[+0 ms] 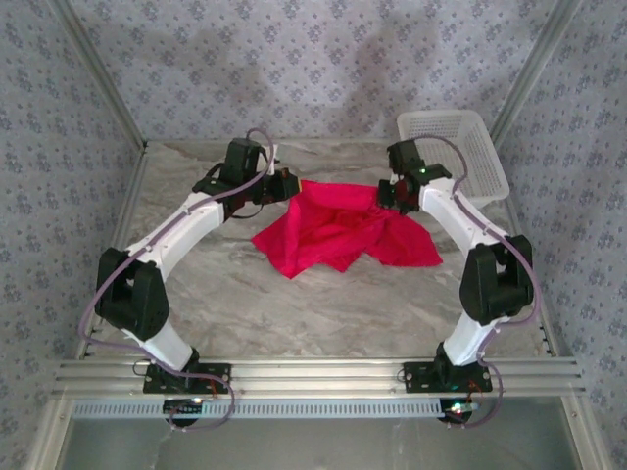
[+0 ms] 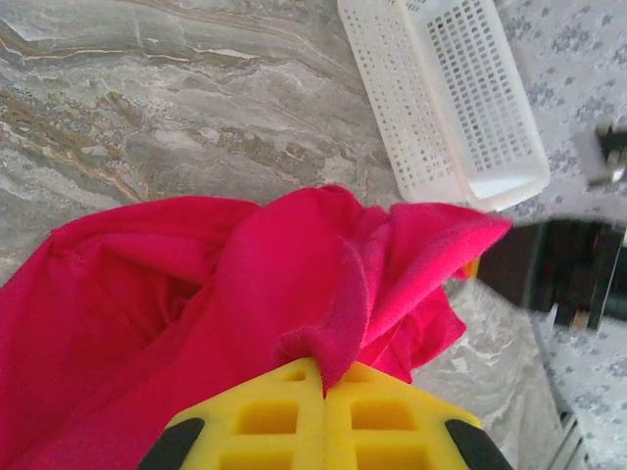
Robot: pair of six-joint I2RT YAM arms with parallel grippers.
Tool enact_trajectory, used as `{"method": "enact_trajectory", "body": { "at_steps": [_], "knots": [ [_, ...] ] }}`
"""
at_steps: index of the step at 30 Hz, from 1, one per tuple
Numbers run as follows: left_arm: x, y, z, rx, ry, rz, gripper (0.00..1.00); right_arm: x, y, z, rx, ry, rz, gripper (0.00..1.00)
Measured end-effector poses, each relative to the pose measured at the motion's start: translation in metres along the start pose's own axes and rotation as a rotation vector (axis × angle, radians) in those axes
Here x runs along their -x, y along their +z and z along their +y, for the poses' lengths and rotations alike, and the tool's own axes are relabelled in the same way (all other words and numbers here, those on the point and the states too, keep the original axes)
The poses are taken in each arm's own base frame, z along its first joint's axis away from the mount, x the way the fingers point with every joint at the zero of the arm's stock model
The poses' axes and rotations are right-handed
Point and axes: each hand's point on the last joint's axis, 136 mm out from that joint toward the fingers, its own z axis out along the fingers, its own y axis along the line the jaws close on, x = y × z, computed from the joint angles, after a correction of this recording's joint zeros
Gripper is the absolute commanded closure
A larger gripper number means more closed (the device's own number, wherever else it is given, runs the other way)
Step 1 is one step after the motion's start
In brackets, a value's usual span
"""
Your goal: Fold the inside-out t-shirt
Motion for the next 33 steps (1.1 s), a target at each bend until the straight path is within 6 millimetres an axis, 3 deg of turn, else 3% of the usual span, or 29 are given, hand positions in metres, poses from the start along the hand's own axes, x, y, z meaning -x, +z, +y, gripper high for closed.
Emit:
{"method": "enact_trajectory", "body": {
  "at_steps": [4, 8, 13, 20, 23, 25, 27, 29, 33],
  "knots": [
    [0.013, -0.005, -0.012, -0.022, -0.013, -0.032, 1.00, -0.042, -0.017, 0.042, 0.076, -0.069, 0.006, 0.57],
    [0.025, -0.010, -0.025, -0.046, -0.004, -0.062, 1.00, -0.052, -0.021, 0.079, 0.155, -0.117, -0.005, 0.63],
    [0.027, -0.011, -0.029, -0.052, -0.006, -0.065, 1.00, -0.044, 0.012, 0.096, 0.155, -0.119, 0.026, 0.64],
    [0.029, -0.014, -0.031, -0.049, -0.007, -0.062, 1.00, -0.041, 0.068, 0.105, 0.122, -0.133, 0.094, 0.47],
    [0.032, -0.016, -0.034, -0.051, -0.004, -0.069, 1.00, -0.032, 0.087, 0.103, 0.107, -0.109, 0.093, 0.48],
    [0.032, -0.016, -0.034, -0.050, -0.004, -0.070, 1.00, -0.024, 0.098, 0.100, 0.094, -0.090, 0.085, 0.58],
    [0.031, -0.016, -0.032, -0.043, -0.008, -0.064, 1.00, -0.016, 0.107, 0.097, 0.077, -0.070, 0.074, 0.85],
    [0.029, -0.016, -0.030, -0.037, -0.012, -0.059, 1.00, -0.009, 0.112, 0.098, 0.071, -0.066, 0.068, 1.00],
    [0.042, -0.023, -0.019, -0.006, -0.033, -0.080, 1.00, 0.000, 0.094, 0.103, 0.086, -0.087, 0.080, 1.00]
  ]
}}
